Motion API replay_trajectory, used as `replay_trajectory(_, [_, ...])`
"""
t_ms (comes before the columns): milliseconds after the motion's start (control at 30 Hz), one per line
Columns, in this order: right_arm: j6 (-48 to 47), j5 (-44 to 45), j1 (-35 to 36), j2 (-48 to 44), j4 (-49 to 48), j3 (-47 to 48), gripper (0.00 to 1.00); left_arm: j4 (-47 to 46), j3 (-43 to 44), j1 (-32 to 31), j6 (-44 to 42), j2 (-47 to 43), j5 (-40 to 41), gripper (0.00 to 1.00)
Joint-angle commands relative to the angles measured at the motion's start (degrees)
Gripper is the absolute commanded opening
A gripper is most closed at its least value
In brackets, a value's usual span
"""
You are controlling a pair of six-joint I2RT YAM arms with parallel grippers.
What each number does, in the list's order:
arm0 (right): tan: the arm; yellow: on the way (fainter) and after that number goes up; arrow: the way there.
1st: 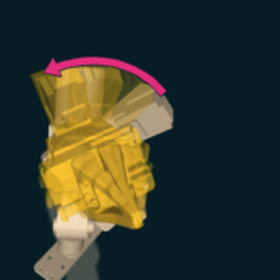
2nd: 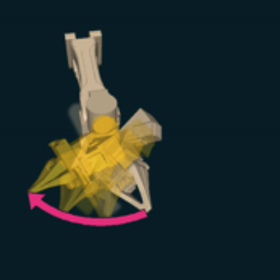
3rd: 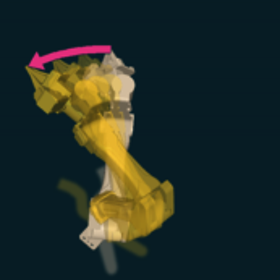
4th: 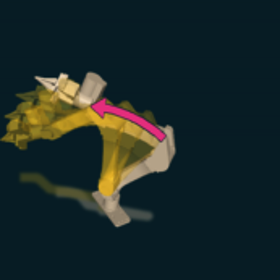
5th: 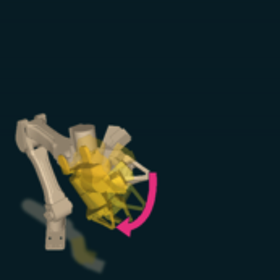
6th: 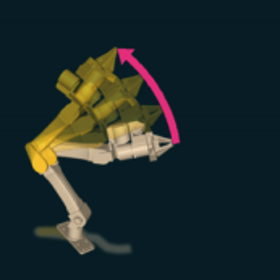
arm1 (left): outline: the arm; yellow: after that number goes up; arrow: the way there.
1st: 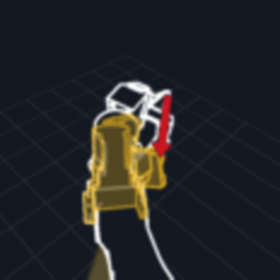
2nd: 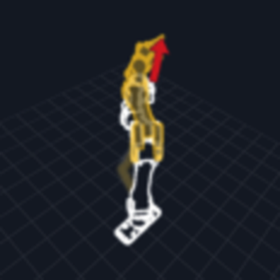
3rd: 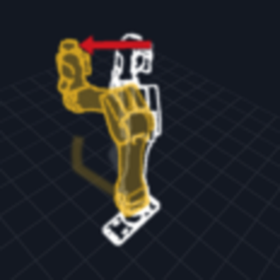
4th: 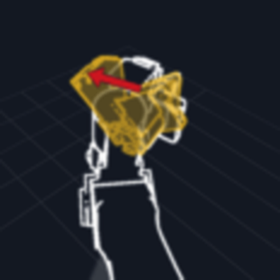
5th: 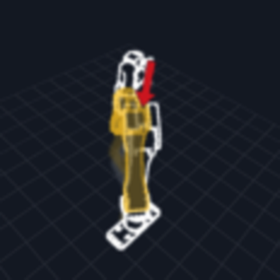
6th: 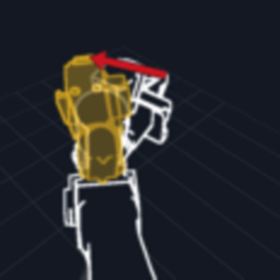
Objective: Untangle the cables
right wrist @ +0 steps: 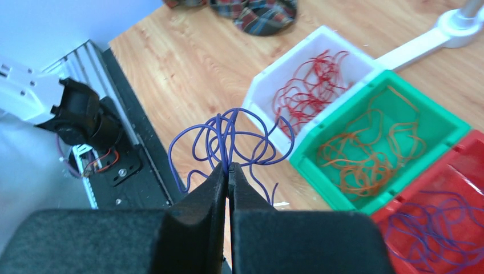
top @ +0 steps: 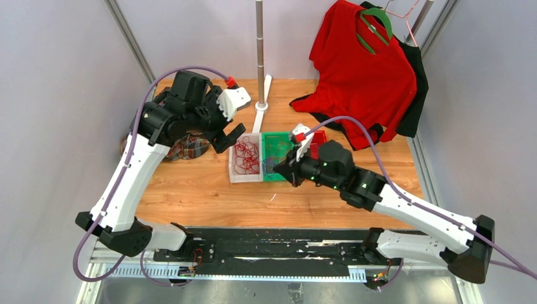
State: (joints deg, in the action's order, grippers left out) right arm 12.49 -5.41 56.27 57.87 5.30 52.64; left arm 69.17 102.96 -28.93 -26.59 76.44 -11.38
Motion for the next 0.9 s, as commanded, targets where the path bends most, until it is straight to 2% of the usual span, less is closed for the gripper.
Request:
replay_trajectory(0, [0.0,-3.4,-5.0,-2.1,3.3,1.7,0.01,0.2,2.1,0.5,-0.4,-0.2,-0.8,0.98])
replay_trajectory(300, [0.4,-5.6,-15.6,-0.9,3.2,0.6,0.01,0.3,2.3,0.5,-0.2,-0.2,-0.5,0.98])
replay_trajectory(533, [-1.4,1.6,-24.7,7.0,0.2,-2.2,0.01,0.3,1.8,0.5,0.0,-0.4,-0.6,0.98])
replay_trajectory(700, [-2.2,5.1,-27.8,13.1,-1.3,-0.2,0.03,0.2,1.4,0.5,-0.3,-0.9,-0.4,0.98])
replay_trajectory(733, [-2.2,5.5,-28.2,13.9,-1.3,0.5,0.10,0.2,1.2,0.5,-0.2,-0.9,-0.2,0.98])
replay_trajectory(833, [-2.2,7.2,-28.5,14.9,-0.1,2.5,0.50,0.1,0.5,0.6,-0.3,-0.7,0.4,0.98])
replay_trajectory(867, [-2.3,7.8,-28.5,14.5,0.3,2.9,0.61,0.1,0.5,0.9,-0.2,-0.7,0.6,0.98])
